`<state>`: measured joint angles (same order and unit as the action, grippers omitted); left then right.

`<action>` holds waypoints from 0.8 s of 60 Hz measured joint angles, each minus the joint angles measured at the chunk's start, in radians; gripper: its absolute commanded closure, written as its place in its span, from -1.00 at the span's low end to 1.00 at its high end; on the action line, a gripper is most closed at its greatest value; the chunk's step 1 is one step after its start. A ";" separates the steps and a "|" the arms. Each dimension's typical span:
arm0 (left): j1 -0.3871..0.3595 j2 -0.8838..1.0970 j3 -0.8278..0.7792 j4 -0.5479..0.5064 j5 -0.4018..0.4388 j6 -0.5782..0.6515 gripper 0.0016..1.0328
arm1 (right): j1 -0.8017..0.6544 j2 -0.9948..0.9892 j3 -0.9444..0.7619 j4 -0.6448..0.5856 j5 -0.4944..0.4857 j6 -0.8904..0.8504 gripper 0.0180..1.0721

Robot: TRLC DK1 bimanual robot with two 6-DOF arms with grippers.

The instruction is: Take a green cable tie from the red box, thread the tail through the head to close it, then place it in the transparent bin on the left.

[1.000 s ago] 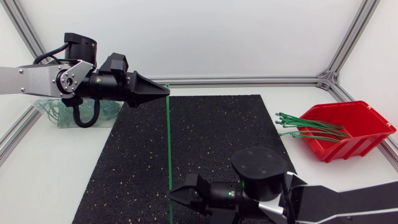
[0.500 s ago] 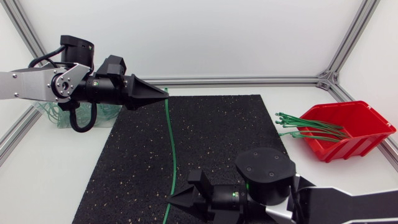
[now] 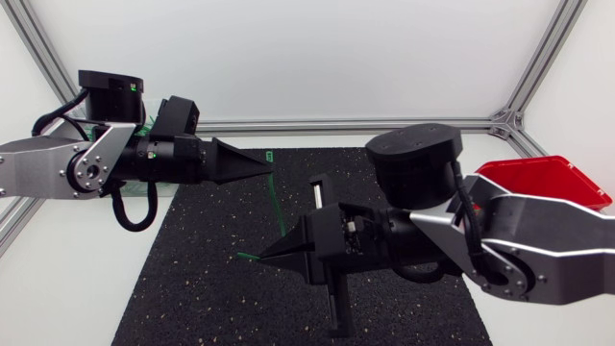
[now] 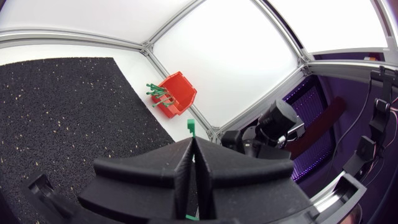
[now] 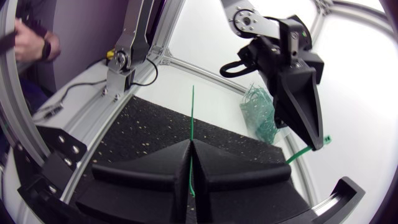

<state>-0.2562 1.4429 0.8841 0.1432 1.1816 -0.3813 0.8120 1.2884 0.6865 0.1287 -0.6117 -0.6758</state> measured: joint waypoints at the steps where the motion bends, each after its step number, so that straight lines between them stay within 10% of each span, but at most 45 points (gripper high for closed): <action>1: -0.005 -0.005 -0.008 0.013 -0.006 0.000 0.92 | -0.009 0.000 0.007 -0.016 -0.019 0.022 0.89; 20: -0.092 -0.113 -0.140 0.253 -0.100 -0.098 0.92 | -0.095 0.000 0.225 -0.510 -0.321 0.389 0.89; 48: -0.120 -0.264 -0.244 0.327 -0.129 -0.170 0.92 | -0.141 -0.042 0.369 -0.634 -0.573 0.865 0.89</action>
<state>-0.3763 1.1786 0.6399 0.4698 1.0523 -0.5514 0.6708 1.2465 1.0557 -0.5053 -1.1851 0.1890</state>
